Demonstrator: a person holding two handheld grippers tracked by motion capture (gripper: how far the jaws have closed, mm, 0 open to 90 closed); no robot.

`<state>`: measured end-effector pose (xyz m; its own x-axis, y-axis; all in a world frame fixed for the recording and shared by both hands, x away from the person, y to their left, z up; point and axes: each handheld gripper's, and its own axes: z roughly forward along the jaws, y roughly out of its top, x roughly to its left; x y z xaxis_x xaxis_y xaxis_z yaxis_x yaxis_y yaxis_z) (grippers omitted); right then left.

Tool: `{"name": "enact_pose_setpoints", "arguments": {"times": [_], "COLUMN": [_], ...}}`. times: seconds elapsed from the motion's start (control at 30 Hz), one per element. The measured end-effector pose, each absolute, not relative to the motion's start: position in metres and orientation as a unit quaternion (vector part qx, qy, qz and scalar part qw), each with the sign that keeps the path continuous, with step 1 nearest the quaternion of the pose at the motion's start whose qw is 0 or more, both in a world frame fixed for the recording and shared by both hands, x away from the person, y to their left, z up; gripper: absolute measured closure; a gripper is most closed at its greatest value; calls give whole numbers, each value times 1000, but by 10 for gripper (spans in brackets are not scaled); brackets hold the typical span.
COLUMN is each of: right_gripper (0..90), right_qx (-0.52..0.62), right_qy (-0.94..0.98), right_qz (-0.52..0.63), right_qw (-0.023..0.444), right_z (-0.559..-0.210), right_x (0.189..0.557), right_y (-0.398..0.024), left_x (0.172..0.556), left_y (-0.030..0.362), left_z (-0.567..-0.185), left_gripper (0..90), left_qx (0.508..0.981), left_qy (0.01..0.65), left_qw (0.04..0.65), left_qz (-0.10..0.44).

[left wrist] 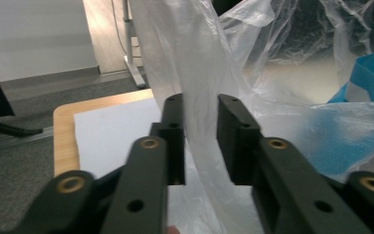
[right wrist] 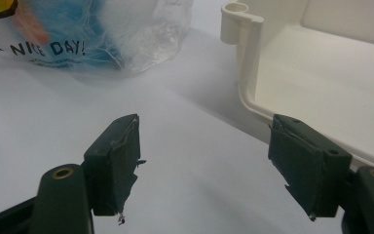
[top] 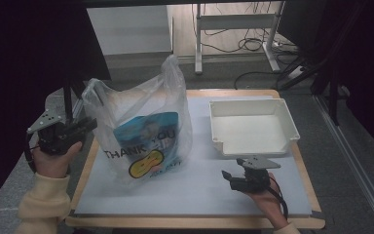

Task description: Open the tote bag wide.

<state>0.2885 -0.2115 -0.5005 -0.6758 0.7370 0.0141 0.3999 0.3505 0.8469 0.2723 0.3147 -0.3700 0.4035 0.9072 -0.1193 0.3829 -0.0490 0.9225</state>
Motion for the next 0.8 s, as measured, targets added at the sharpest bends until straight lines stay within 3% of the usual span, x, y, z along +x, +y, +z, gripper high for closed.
{"name": "enact_pose_setpoints", "arguments": {"times": [0.3,0.8], "right_gripper": [275,277], "right_qx": [357,355], "right_qy": [798,796], "right_qz": [447,452], "right_qw": [191,189], "right_z": [-500,-496], "right_x": [288,288], "right_y": [-213,-215], "left_x": [275,271], "left_y": [311,313], "left_z": [-372,-376], "left_gripper": [894,899], "left_qx": [678,669], "left_qy": [469,470], "left_qw": [506,516], "left_qz": [255,254]}}
